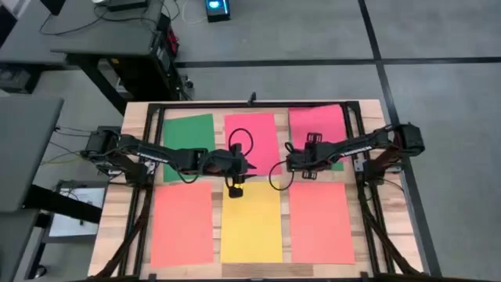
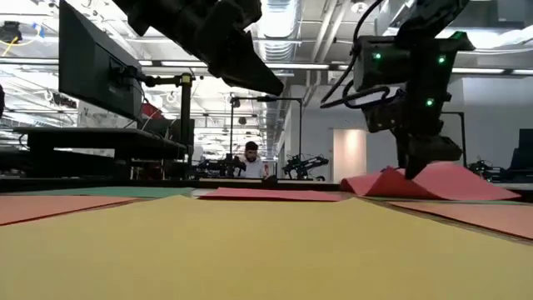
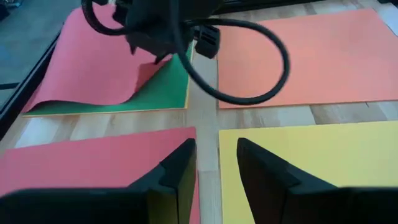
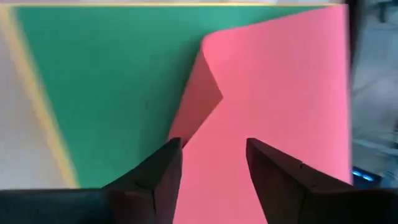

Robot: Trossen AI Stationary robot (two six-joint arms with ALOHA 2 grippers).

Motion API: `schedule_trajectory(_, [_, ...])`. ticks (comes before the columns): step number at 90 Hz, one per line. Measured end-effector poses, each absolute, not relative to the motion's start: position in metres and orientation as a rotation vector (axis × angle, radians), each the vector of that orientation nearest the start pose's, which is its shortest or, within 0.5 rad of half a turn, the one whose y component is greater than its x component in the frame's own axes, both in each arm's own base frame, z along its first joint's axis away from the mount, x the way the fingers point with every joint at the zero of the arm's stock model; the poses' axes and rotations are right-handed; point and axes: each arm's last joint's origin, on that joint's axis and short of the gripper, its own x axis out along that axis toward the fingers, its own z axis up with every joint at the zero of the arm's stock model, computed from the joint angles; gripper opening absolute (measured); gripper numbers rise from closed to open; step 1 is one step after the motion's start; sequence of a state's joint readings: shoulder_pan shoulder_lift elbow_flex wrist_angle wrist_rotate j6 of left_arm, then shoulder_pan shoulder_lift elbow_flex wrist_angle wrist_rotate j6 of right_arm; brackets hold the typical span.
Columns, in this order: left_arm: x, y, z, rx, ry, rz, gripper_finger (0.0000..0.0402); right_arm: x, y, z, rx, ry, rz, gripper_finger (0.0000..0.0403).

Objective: Organize paper
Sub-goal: Stack the pink paper on top of the pink paper

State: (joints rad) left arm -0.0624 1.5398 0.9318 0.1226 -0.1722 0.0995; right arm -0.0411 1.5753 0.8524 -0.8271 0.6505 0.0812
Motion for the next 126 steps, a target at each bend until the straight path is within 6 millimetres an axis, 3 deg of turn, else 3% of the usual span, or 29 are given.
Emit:
schedule_trajectory(17, [0.332,-0.016,0.232,0.150,0.487,0.085,0.0102,0.251,-0.032,0.159,-0.287,1.414,-0.617,0.0180])
schedule_trajectory(37, [0.332,-0.016,0.232,0.149,0.488,0.085,0.0102,0.258,-0.033,0.158,-0.164,1.350,-0.574,0.0157])
schedule_trajectory(61, [0.332,-0.016,0.232,0.149,0.488,0.085,0.0102,0.259,-0.037,0.159,-0.146,1.338,-0.588,0.0094])
schedule_trajectory(79, [0.332,-0.016,0.232,0.147,0.481,0.086,0.0102,0.258,-0.044,0.158,-0.114,1.346,-0.592,0.0014])
schedule_trajectory(94, [0.332,-0.014,0.233,0.149,0.479,0.089,0.0102,0.256,-0.050,0.158,-0.096,1.349,-0.609,0.0001])
schedule_trajectory(106, [0.339,-0.002,0.226,0.190,0.441,0.113,0.0102,0.256,-0.051,0.158,-0.095,1.351,-0.608,0.0000])
schedule_trajectory(126, [0.360,0.040,0.189,0.174,0.407,0.086,0.0102,0.256,-0.046,0.160,-0.072,1.359,-0.577,0.0000])
